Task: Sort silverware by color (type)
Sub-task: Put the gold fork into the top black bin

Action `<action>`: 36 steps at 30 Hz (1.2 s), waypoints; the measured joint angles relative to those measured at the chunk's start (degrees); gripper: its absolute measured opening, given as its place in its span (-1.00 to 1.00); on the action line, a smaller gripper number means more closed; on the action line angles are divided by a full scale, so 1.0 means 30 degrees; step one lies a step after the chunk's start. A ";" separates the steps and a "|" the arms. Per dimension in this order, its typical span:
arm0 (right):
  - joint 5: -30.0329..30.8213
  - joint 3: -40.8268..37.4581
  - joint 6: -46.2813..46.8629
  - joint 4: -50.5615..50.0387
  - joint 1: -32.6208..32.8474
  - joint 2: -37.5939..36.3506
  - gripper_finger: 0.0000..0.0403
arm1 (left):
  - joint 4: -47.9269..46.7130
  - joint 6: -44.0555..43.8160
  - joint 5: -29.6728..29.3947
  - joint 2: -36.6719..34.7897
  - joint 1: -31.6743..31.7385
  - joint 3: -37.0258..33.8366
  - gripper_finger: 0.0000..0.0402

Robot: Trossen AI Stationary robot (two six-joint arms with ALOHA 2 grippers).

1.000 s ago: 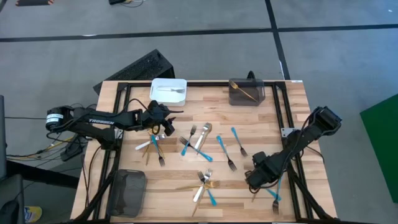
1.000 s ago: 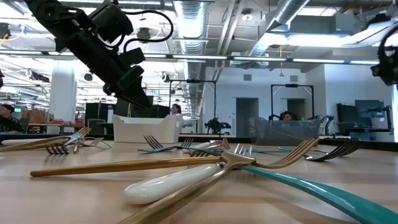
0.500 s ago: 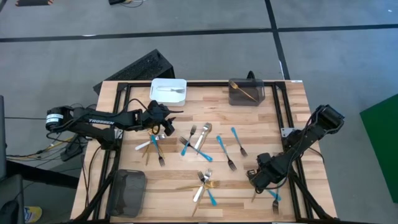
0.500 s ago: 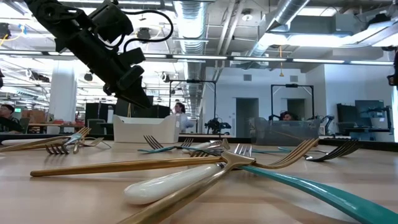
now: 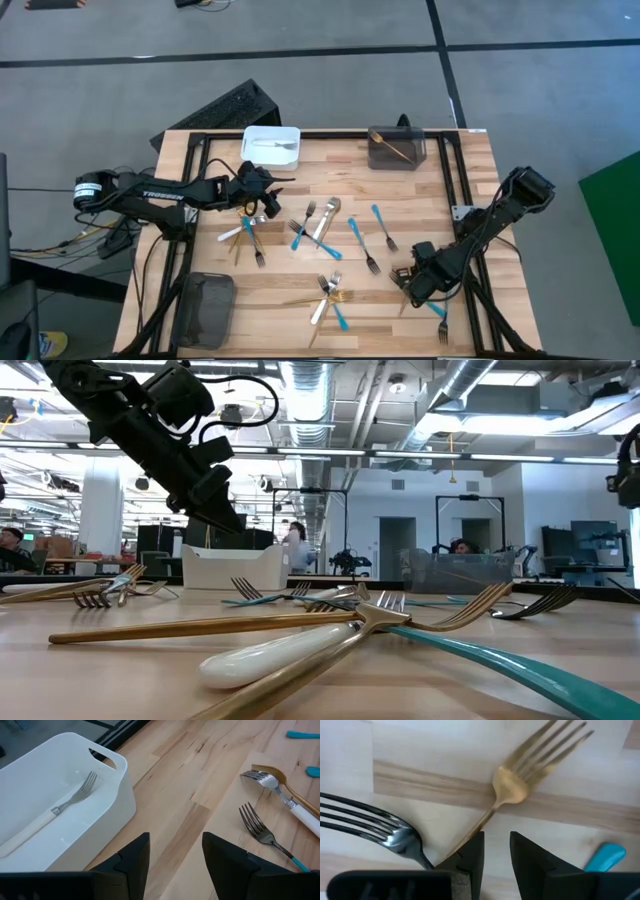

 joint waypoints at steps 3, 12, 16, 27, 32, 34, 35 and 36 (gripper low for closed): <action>-0.0022 0.0005 -0.0007 0.0047 0.0007 -0.0012 -0.41 | 0.0000 0.0001 0.0000 0.0000 0.0000 0.0000 -0.16; 0.0568 0.0026 -0.0066 0.0505 0.0015 -0.0034 -0.41 | 0.0064 0.0000 -0.0044 0.0000 -0.0007 0.0000 -0.16; 0.1377 0.0034 -0.0063 0.0806 -0.0257 -0.0011 -0.41 | 0.0063 -0.0002 -0.0085 0.0000 -0.0007 0.0000 -0.16; 0.0323 -0.0162 0.0333 0.1412 -0.1346 0.0826 -0.41 | 0.0016 -0.0002 -0.0087 0.0000 -0.0007 0.0000 -0.16; -0.0045 0.0136 0.0299 0.1339 -0.1398 0.0859 -0.41 | 0.0037 -0.0002 -0.0102 0.0000 -0.0007 0.0000 -0.16; -0.0030 0.0482 0.0291 0.0834 -0.1321 0.0934 -0.41 | 0.0044 -0.0002 -0.0109 0.0000 -0.0007 0.0000 -0.16; -0.0005 0.0507 0.0299 0.0579 -0.1268 0.0929 -0.41 | 0.0044 -0.0002 -0.0121 0.0000 -0.0007 0.0000 -0.16; 0.0073 0.0507 0.0306 0.0472 -0.1246 0.0921 -0.41 | 0.0044 -0.0002 -0.0127 0.0000 -0.0004 0.0000 -0.16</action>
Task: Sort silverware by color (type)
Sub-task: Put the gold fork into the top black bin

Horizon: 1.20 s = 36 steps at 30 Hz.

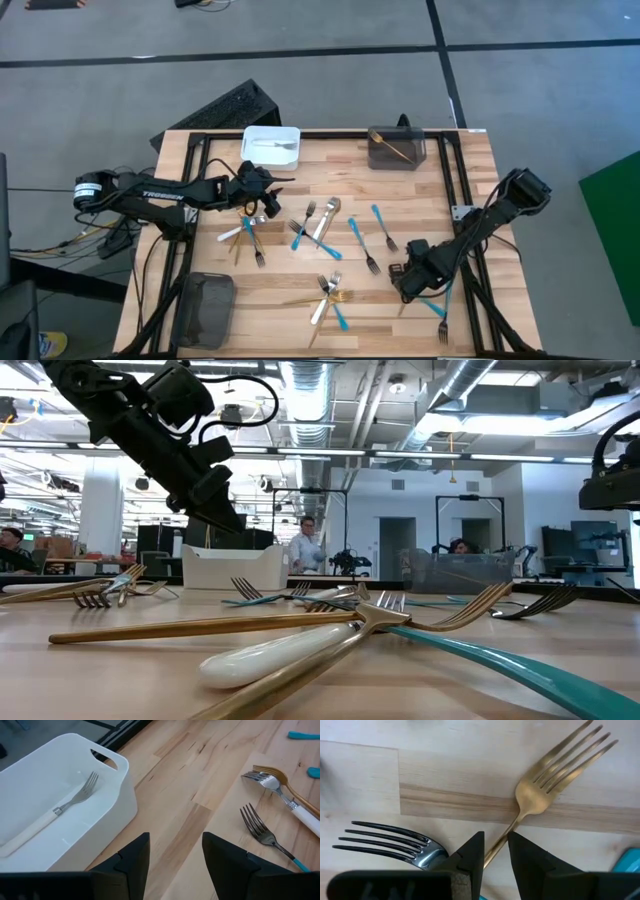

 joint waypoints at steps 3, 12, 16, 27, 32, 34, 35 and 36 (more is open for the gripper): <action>0.0040 0.0022 -0.0007 -0.0033 -0.0004 0.0000 -0.41 | 0.0007 0.0000 -0.0008 0.0000 0.0004 0.0000 -0.16; 0.0152 0.0597 -0.0470 -0.2230 0.0000 0.0051 -0.41 | 0.0007 0.0007 -0.0049 0.0000 0.0093 0.0000 -0.16; 0.0152 0.0614 -0.0423 -0.2391 0.0002 0.0049 -0.34 | 0.0007 0.0015 -0.0072 0.0000 0.0454 0.0000 -0.16; 0.0149 -0.0337 0.0088 -0.0592 0.0262 0.0015 0.04 | 0.0022 0.0204 0.0025 0.0000 0.1075 0.0000 -0.16; 0.0211 -0.1106 -0.0006 0.0737 0.0115 -0.0095 -0.03 | 0.0019 0.0375 0.0032 0.0000 0.1083 0.0000 -0.16; 0.0211 -0.1122 -0.0748 0.0728 -0.0154 -0.0076 -0.14 | 0.0022 0.0393 0.0032 0.0000 0.1083 0.0000 -0.16; 0.0206 -0.1129 -0.1171 0.0740 -0.0342 -0.0073 -0.21 | 0.0015 0.0386 0.0032 0.0000 0.1083 0.0000 -0.16; 0.0207 -0.1129 -0.1642 0.0740 -0.0567 -0.0073 -0.30 | 0.0007 0.0386 0.0032 0.0000 0.1083 0.0000 -0.16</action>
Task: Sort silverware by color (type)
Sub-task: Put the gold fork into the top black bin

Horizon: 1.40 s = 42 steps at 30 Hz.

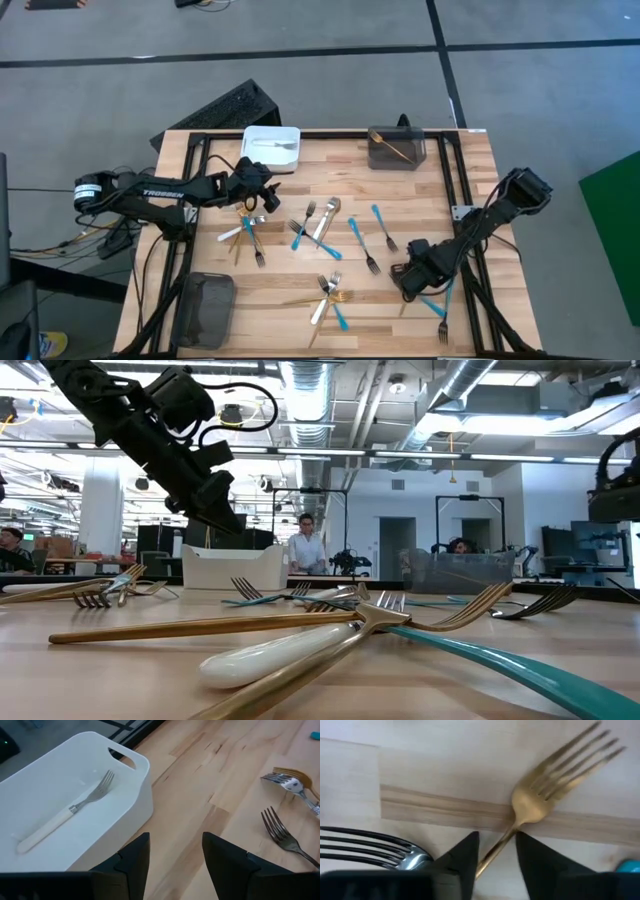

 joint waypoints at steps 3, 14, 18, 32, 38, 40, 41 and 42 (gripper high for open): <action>-0.0165 -0.0015 -0.1971 -0.0017 -0.0819 0.0001 -0.58 | 0.0007 0.0000 0.0003 0.0000 0.0000 0.0000 -0.16; 0.3108 0.0599 -1.0247 -0.0326 -0.4954 0.0124 -0.82 | -0.0058 0.0168 0.0007 0.0000 0.0000 0.0000 -0.16; 0.5125 0.1125 -1.3183 -0.0271 -0.6608 -0.0587 -0.84 | -0.0058 0.0175 0.0007 0.0000 0.0000 0.0000 -0.16; 1.2923 0.2259 -3.2728 0.3124 -1.5475 -0.4765 -0.88 | -0.0612 -0.0225 -0.0007 0.0000 0.0000 0.0000 -0.16; 1.1742 0.2295 -4.2404 1.0129 -1.9626 -0.4666 -0.88 | -0.0775 -0.0895 0.0014 0.0000 -0.0174 0.0000 -0.16; 1.1380 0.2288 -4.4638 1.1523 -2.0716 -0.4227 -0.88 | -0.1191 -0.1242 0.0015 0.0000 -0.0294 0.0000 -0.16; 1.1230 0.2288 -4.5373 1.2154 -2.1170 -0.3996 -0.88 | -0.1475 -0.1409 0.0017 0.0000 -0.0340 0.0000 -0.16; 1.0903 0.2288 -4.5973 1.2552 -2.1617 -0.3747 -0.88 | -0.1784 -0.1594 0.0022 0.0000 -0.0417 0.0000 -0.16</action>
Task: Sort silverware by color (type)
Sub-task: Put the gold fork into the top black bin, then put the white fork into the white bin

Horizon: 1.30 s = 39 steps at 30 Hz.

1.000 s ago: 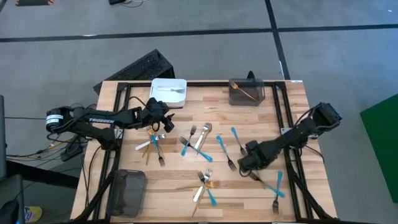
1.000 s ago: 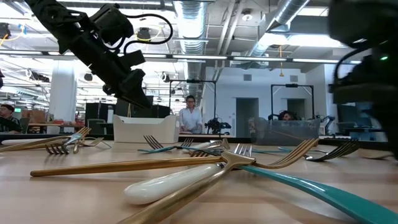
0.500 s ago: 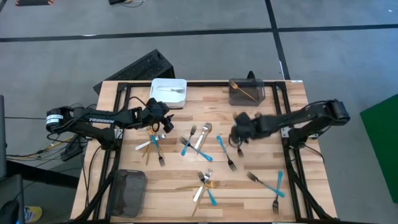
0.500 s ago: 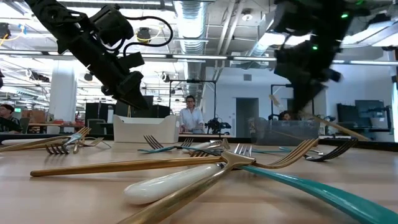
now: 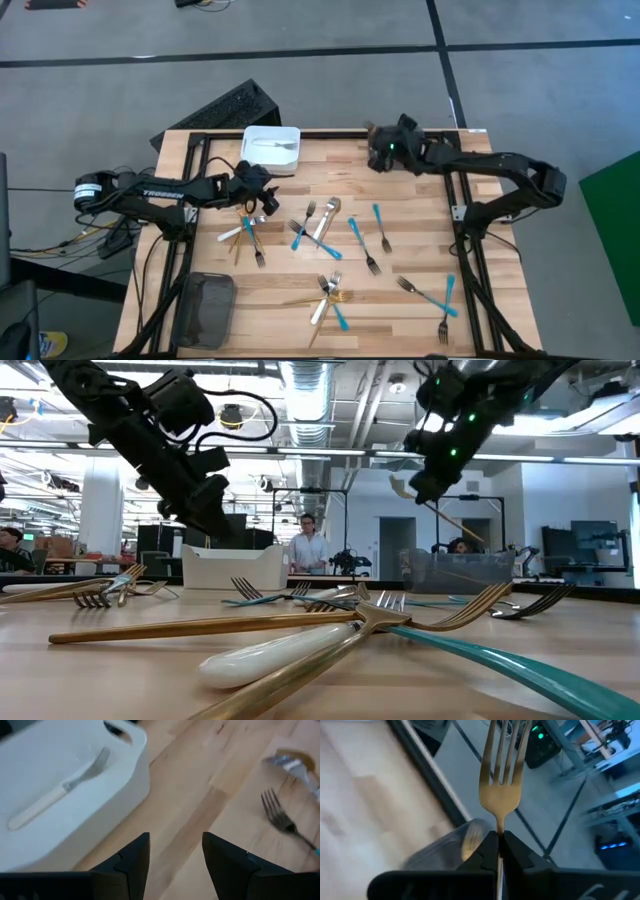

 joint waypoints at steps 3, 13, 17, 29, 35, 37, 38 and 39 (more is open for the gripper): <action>-0.1583 0.0000 -0.0946 0.0027 -0.1247 0.0771 -0.87 | -0.0944 -0.0611 -0.0071 0.0000 -0.0158 0.0000 -0.16; -0.2437 -0.0007 -0.0268 -0.0405 -0.3184 0.3371 -0.68 | -0.2434 -0.2286 -0.0131 0.0000 -0.0868 0.0000 -0.16; -0.2383 -0.0007 0.0652 -0.0403 -0.3381 0.3546 -0.52 | -0.2431 -0.2935 -0.0148 0.0000 -0.1163 0.0000 -0.16; -0.5230 -0.0007 0.8437 -0.1500 -0.1202 0.0741 -0.12 | -0.3227 -0.4384 0.0014 -0.0109 -0.1842 0.0005 -0.16; -0.5537 -0.0007 0.9409 -0.0475 0.2213 0.0622 -0.13 | -0.5010 -0.5522 -0.0032 -0.0760 -0.2195 0.0303 -0.16; -0.5464 -0.0007 0.9960 -0.0020 0.3253 0.0739 -0.13 | -0.6196 -0.5708 -0.0222 -0.1185 -0.2457 0.0683 -0.16; -0.5450 -0.0007 1.0231 0.0274 0.3705 0.0797 -0.14 | -0.6594 -0.5800 -0.0450 -0.1413 -0.2628 0.0903 -0.16; -0.5450 -0.0014 1.0471 0.0393 0.4123 0.0818 -0.14 | -0.7023 -0.5906 -0.0718 -0.1694 -0.2820 0.1088 -0.16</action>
